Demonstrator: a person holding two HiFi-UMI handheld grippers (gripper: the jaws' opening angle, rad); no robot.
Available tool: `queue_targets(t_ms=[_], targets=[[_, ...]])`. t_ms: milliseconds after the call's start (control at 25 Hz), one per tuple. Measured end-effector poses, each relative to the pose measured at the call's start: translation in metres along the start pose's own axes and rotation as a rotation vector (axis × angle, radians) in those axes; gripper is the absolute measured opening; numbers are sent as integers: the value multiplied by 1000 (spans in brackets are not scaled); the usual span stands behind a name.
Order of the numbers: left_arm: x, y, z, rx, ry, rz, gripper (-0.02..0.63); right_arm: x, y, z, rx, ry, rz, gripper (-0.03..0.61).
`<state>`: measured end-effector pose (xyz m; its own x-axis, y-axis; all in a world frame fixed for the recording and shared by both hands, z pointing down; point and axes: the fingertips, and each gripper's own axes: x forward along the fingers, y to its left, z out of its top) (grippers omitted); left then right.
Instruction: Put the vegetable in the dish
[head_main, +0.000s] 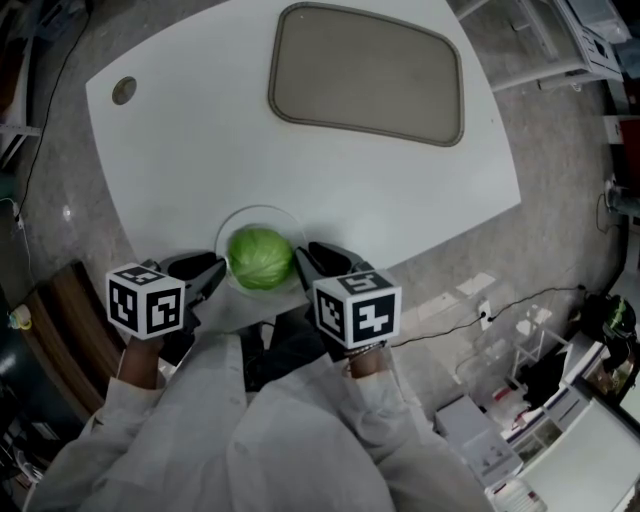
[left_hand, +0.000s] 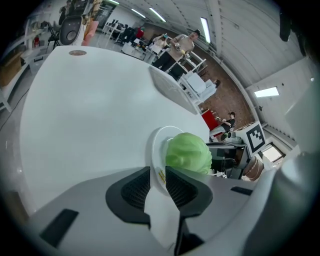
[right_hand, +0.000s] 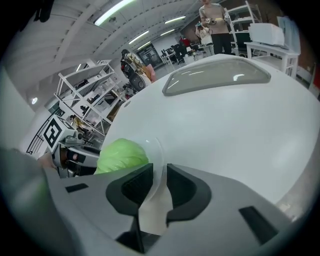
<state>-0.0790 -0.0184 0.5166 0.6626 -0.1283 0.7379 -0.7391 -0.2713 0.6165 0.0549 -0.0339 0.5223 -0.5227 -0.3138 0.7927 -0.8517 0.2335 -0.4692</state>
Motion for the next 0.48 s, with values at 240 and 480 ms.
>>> queue_targets(t_ms=[240, 480], targets=[[0, -3, 0, -7, -2, -20, 98, 1, -2, 5, -7, -7, -12, 75], [1, -3, -4, -18, 1, -11, 98, 3, -1, 5, -2, -4, -9, 75]])
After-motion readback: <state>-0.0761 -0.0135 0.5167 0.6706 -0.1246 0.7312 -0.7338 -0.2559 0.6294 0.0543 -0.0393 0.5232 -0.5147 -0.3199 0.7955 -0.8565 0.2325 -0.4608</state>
